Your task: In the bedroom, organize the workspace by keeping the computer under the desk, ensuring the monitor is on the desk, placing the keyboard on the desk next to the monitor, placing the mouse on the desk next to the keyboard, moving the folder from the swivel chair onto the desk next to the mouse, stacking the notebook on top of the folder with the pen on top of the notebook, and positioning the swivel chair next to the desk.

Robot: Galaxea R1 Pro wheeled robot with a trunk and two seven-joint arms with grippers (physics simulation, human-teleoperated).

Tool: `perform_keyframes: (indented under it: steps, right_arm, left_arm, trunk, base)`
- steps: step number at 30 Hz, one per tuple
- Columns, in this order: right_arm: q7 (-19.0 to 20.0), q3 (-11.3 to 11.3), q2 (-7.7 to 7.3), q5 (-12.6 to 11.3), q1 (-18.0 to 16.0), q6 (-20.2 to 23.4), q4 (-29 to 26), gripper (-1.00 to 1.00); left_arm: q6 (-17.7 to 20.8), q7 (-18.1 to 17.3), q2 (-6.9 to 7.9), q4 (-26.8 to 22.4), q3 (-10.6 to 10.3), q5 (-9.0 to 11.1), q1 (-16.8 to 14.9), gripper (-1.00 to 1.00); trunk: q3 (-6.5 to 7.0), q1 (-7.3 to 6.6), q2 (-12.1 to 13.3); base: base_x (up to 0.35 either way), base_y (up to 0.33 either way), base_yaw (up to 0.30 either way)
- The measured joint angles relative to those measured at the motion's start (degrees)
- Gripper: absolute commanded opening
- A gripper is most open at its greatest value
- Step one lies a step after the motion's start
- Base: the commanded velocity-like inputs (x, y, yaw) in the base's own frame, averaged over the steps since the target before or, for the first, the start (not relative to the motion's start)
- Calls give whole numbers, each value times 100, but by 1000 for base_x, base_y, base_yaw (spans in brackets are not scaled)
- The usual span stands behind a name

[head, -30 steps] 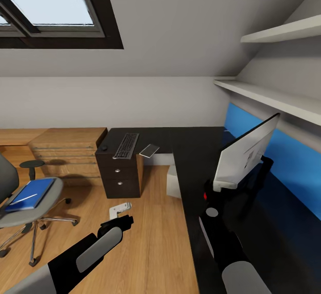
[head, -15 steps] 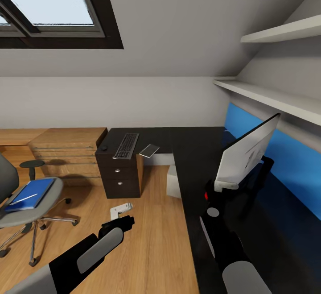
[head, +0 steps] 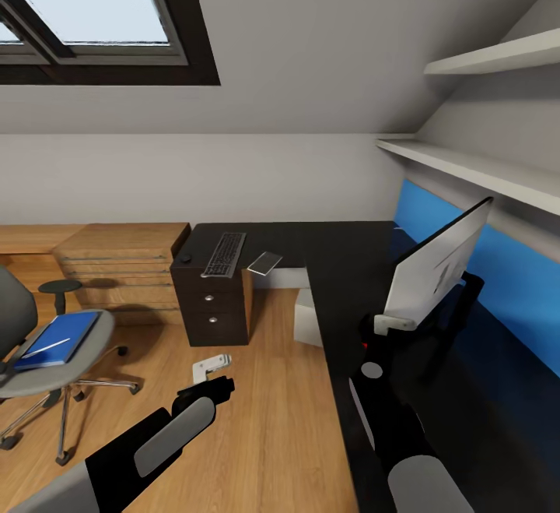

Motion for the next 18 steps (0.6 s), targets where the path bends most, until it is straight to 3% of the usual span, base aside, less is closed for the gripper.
perform_keyframes:
  steps: [5,13,18]
  right_arm:
    - [-1,-37,0,0,-1,-1,-1,100]
    - [25,-341,-7,1,-15,-5,84,100]
    - [34,-370,-101,-9,-18,-5,112,100]
  left_arm:
    - [0,0,0,0,0,0,0,100]
    - [0,0,-7,0,-14,5,0,100]
    - [0,7,-8,0,-153,1,0,100]
  trunk:
    - [0,0,0]
    - [0,0,0]
    - [0,0,0]
  base:
    - [0,3,0]
    - [0,0,0]
    - [0,0,0]
